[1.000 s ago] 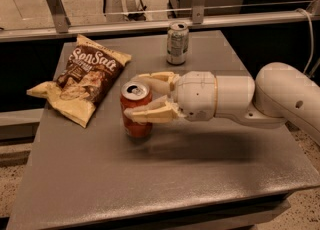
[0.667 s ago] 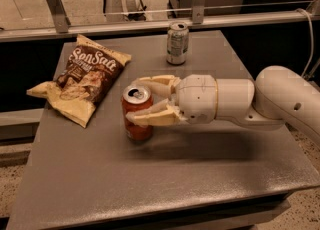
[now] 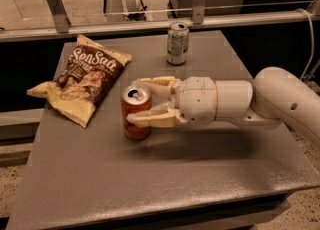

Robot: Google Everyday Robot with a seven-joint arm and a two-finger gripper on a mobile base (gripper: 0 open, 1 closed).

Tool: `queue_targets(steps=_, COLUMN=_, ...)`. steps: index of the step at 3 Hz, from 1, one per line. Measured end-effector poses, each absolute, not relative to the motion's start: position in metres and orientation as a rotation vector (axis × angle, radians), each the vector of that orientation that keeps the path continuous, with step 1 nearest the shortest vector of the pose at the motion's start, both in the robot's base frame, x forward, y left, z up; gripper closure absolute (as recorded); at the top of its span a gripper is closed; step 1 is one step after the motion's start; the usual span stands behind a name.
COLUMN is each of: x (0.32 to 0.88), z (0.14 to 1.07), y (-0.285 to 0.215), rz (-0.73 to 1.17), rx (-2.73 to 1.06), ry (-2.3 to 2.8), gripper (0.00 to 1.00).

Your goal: Place coke can upright

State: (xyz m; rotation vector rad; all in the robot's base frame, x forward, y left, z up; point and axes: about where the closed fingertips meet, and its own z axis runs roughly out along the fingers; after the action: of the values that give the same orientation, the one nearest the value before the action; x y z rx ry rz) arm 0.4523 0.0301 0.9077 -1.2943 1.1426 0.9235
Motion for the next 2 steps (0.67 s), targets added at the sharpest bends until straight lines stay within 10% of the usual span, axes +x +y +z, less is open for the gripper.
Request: queue_targets(steps=2, x=0.451, z=0.928, y=0.001, rz=0.873, rx=-1.331, ry=1.131, gripper=0.00)
